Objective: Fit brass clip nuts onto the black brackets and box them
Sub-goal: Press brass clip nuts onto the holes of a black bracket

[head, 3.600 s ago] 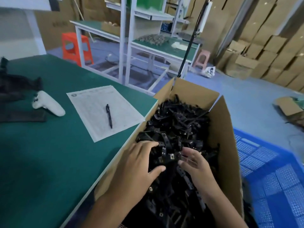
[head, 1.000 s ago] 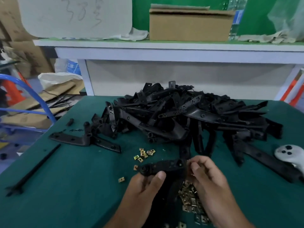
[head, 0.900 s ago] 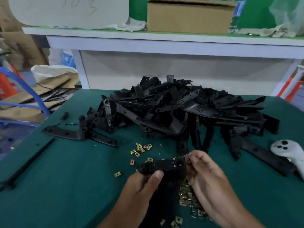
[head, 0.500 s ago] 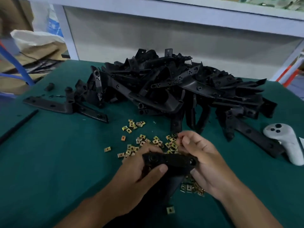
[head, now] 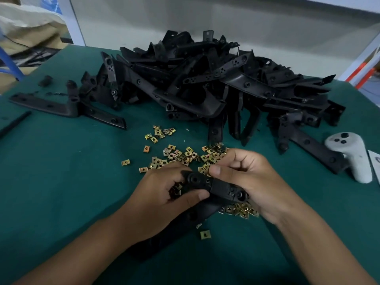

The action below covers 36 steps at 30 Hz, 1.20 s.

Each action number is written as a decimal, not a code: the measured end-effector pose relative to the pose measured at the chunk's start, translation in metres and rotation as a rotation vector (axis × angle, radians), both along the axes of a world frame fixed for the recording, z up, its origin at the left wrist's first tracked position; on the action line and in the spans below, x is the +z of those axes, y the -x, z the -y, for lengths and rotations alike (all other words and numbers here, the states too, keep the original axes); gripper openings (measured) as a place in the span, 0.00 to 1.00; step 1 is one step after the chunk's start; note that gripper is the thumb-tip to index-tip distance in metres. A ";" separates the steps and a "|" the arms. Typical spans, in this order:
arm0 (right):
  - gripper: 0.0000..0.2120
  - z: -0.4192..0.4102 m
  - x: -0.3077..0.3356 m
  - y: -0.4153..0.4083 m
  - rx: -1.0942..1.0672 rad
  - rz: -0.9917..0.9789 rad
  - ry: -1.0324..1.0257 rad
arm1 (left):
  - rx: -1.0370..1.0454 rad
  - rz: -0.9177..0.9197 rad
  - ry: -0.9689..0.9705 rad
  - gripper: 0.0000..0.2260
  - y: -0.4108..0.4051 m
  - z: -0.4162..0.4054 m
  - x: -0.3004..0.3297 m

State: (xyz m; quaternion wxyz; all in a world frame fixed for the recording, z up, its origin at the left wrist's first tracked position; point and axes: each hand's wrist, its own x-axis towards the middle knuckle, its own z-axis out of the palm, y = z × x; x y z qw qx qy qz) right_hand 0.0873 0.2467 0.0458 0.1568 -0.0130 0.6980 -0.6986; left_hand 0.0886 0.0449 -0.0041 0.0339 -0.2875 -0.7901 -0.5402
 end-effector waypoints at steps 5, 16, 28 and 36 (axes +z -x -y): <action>0.07 0.000 -0.001 0.000 -0.002 -0.022 0.022 | 0.002 -0.014 -0.006 0.05 0.000 0.000 -0.002; 0.11 0.001 -0.010 0.001 -0.042 -0.045 -0.016 | 0.012 -0.006 0.008 0.05 -0.002 0.000 -0.001; 0.05 -0.006 -0.006 0.002 0.045 -0.059 -0.007 | 0.006 -0.006 0.014 0.06 0.001 0.000 -0.005; 0.07 -0.009 -0.008 0.003 0.075 -0.108 -0.057 | -0.002 -0.013 0.068 0.06 0.002 0.000 -0.006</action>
